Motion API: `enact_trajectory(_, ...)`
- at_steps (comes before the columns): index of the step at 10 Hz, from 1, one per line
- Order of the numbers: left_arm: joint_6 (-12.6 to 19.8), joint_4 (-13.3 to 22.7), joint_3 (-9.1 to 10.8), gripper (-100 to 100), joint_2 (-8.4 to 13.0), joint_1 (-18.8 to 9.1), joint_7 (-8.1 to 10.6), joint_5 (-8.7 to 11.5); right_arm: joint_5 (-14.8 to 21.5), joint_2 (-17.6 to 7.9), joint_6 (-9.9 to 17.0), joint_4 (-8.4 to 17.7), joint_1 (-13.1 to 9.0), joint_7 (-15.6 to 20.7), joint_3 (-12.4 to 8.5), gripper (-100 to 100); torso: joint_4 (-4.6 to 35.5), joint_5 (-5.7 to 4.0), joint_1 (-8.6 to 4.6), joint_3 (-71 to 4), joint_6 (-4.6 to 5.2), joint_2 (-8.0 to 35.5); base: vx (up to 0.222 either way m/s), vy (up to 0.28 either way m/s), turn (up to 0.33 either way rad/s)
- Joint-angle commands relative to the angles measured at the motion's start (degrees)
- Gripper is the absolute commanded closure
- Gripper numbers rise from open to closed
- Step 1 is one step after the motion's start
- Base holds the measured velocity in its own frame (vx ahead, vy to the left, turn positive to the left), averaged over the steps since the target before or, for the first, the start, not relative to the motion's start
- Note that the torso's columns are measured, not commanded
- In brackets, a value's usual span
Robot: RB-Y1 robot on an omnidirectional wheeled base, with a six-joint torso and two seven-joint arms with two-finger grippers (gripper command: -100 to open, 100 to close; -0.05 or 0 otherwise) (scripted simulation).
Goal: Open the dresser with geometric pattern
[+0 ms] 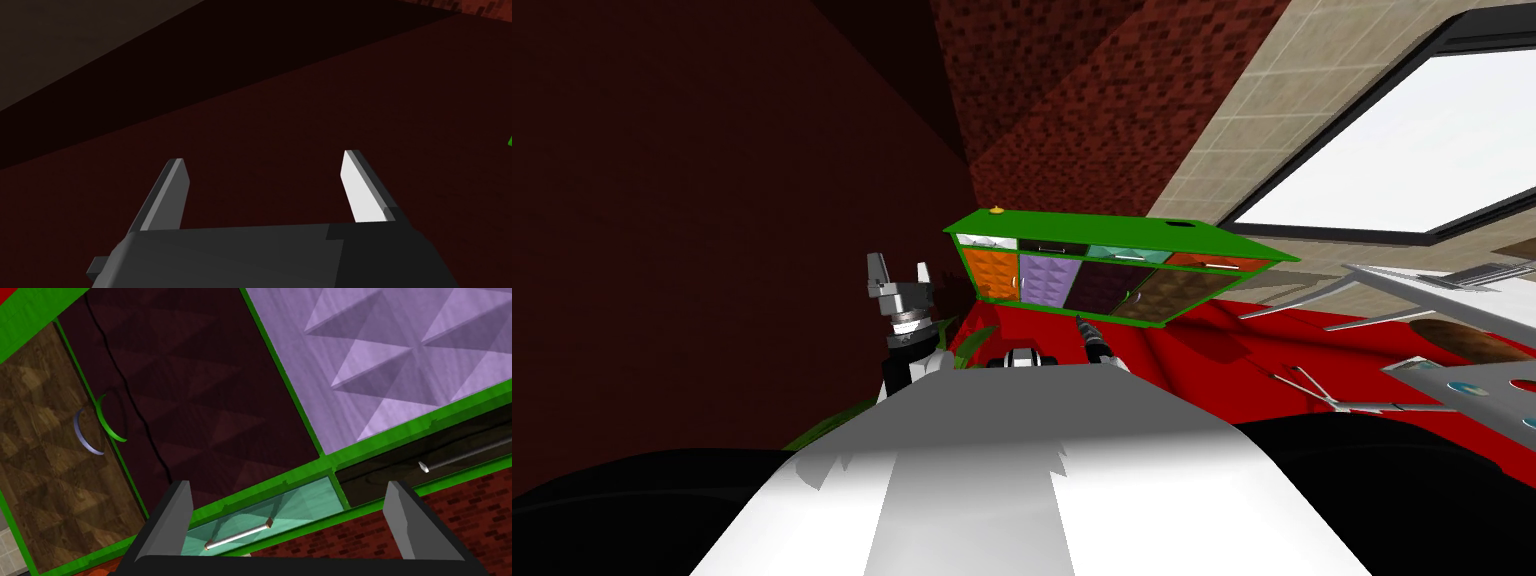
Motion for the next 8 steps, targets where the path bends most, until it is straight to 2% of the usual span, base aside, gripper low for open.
enact_trajectory(1, 0.00, 0.00, 0.00, 0, 0.00, 0.00, 0.00, 0.00, 4.75, -0.14, 3.89, 2.70, -0.42, 0.04, 0.25, -100, -0.01, -0.02, -0.04, -0.01, -0.01, -0.03, 0.053, 0.050, 0.056)
enact_trajectory(2, 0.00, 0.00, 0.00, 0, 0.00, 0.00, 0.00, 0.00, 6.64, -0.19, 5.36, 5.31, -0.77, 0.12, 0.49, -100, -0.01, -0.01, 0.00, -0.03, 0.00, -0.05, 0.059, 0.101, 0.062)
enact_trajectory(4, 0.00, 0.00, 0.00, 0, 0.00, 0.00, 0.00, 0.00, 9.99, -0.19, 7.57, 5.31, -0.77, 0.12, 0.49, -100, 0.00, 0.01, 0.00, -0.01, 0.01, 0.00, 0.044, 0.057, 0.034)
enact_trajectory(5, 0.00, 0.00, 0.00, 0, 0.00, 0.00, 0.00, 0.00, 12.24, -0.26, 9.53, 7.91, -1.14, 0.21, 0.73, -100, 0.02, -0.04, -0.19, 0.04, 0.01, 0.08, 0.044, 0.026, 0.080)
enact_trajectory(6, 0.00, 0.00, 0.00, 0, 0.00, 0.00, 0.00, 0.00, 12.67, -0.26, 11.20, 7.91, -1.14, 0.21, 0.73, -100, 0.01, -0.07, -0.19, 0.03, -0.01, 0.03, 0.051, 0.032, 0.068)
enact_trajectory(7, 0.00, 0.00, 0.00, 0, 0.00, 0.00, 0.00, 0.00, 14.69, -0.26, 11.20, 7.91, -1.14, 0.21, 0.73, -100, -0.01, -0.04, -0.08, 0.00, 0.00, -0.01, 0.031, 0.031, 0.003)
enact_trajectory(8, 0.00, 0.00, 0.00, 0, 0.00, 0.00, 0.00, 0.00, 16.70, -0.38, 13.51, 10.52, -1.54, 0.34, 0.97, -100, 0.01, -0.01, -0.04, 0.01, 0.00, 0.03, 0.052, 0.031, 0.071)
